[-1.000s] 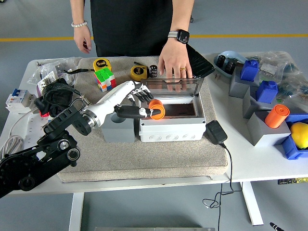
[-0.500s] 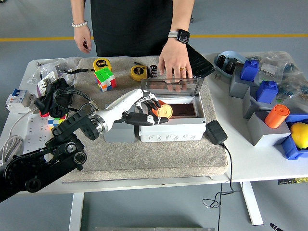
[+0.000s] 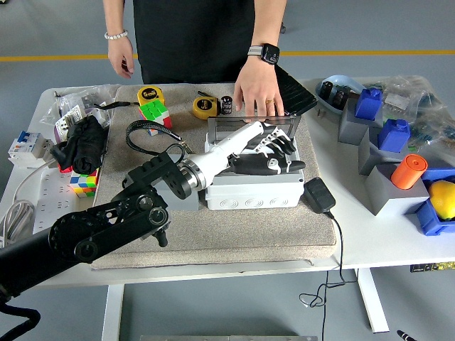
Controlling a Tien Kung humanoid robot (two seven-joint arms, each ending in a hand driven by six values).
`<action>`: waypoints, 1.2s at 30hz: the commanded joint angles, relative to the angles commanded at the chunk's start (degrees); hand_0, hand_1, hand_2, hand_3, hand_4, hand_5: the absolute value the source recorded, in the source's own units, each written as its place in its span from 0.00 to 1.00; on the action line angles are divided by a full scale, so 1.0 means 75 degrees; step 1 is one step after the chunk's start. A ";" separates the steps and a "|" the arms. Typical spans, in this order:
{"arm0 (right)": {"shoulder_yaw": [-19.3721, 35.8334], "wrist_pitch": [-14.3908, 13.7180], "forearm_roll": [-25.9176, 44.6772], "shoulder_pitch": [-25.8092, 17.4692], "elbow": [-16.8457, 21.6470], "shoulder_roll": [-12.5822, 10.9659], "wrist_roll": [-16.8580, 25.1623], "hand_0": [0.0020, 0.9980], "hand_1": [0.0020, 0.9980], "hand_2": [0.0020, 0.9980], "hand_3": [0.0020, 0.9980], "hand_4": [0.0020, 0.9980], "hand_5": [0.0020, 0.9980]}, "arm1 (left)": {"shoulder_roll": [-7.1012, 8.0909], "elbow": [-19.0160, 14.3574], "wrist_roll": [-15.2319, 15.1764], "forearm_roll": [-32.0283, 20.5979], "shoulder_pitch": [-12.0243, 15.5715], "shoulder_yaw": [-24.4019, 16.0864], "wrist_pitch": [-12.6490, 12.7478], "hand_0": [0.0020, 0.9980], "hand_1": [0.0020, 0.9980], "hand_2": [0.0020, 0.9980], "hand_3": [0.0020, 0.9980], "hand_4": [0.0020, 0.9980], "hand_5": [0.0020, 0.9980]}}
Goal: Fetch the battery,place it into the box,close the lid of the box
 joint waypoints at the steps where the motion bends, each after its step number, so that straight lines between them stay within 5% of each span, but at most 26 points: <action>1: -0.0002 0.0004 0.0009 -0.0008 -0.0004 -0.0006 -0.0006 0.58 0.64 0.66 0.58 0.94 0.49 | 0.0049 -0.0060 -0.0113 0.0032 -0.0019 -0.0137 0.0127 0.37 0.60 0.60 0.57 1.00 0.58; 3: -0.0001 0.0011 0.0021 -0.0020 -0.0010 -0.0012 -0.0013 0.58 0.64 0.66 0.58 0.94 0.49 | 0.0122 -0.0113 -0.0356 0.0240 -0.0080 -0.0450 0.0375 0.37 0.60 0.60 0.57 1.00 0.58; 4: 0.0008 0.0012 0.0020 -0.0023 -0.0010 -0.0011 -0.0011 0.58 0.64 0.66 0.58 0.94 0.49 | 0.0141 -0.0108 -0.0406 0.0322 -0.0105 -0.0574 0.0445 0.66 0.70 0.68 0.68 1.00 0.58; 9: 0.0055 -0.0002 0.0006 -0.0011 0.0001 0.0020 0.0018 0.58 0.64 0.66 0.58 0.94 0.49 | 0.0136 0.0287 -0.0151 0.1112 -0.0313 -0.0933 0.0415 0.66 0.70 0.68 0.68 1.00 0.58; 10: 0.0064 -0.0004 0.0005 -0.0007 0.0004 0.0030 0.0026 0.58 0.64 0.66 0.58 0.94 0.49 | 0.0131 0.0397 -0.0051 0.1239 -0.0364 -0.0912 0.0355 0.80 0.79 0.76 0.73 1.00 0.61; 17: 0.0088 -0.0011 0.0027 -0.0001 0.0002 0.0019 0.0026 0.58 0.64 0.66 0.58 0.94 0.49 | 0.0001 0.1292 0.0584 0.2028 -0.0814 -0.0323 -0.0170 0.81 0.81 0.78 0.75 1.00 0.65; 21: 0.0098 -0.0012 0.0028 0.0002 0.0003 0.0013 0.0027 0.58 0.64 0.66 0.58 0.94 0.49 | -0.0072 0.1434 0.0833 0.2230 -0.0965 -0.0092 -0.0386 0.81 0.81 0.78 0.75 1.00 0.65; 27: 0.0124 -0.0010 0.0053 -0.0012 0.0005 0.0013 0.0037 0.57 0.64 0.66 0.58 0.94 0.49 | 0.0032 0.1077 0.1250 0.2342 -0.0966 0.0132 -0.0765 0.75 0.76 0.75 0.73 1.00 0.66; 28: 0.0131 -0.0012 0.0043 -0.0015 0.0006 0.0011 0.0037 0.58 0.64 0.66 0.58 0.94 0.49 | 0.0057 0.0999 0.1340 0.2345 -0.0961 0.0166 -0.0858 0.52 0.67 0.67 0.67 1.00 0.70; 33: 0.0130 -0.0016 0.0012 -0.0022 0.0006 0.0013 0.0030 0.58 0.64 0.66 0.58 0.94 0.49 | 0.0192 0.0470 0.1875 0.2294 -0.0857 0.0147 -0.1356 0.52 0.67 0.67 0.67 1.00 0.70; 34: 0.0127 -0.0018 0.0011 -0.0023 0.0006 0.0013 0.0031 0.58 0.64 0.66 0.58 0.94 0.49 | 0.0225 0.0341 0.1922 0.2262 -0.0824 0.0119 -0.1396 0.36 0.60 0.64 0.63 1.00 0.71; 36: 0.0128 -0.0018 0.0015 -0.0021 0.0006 0.0013 0.0032 0.58 0.64 0.66 0.58 0.94 0.49 | 0.0268 0.0158 0.1996 0.2248 -0.0773 0.0073 -0.1443 0.36 0.60 0.64 0.63 1.00 0.71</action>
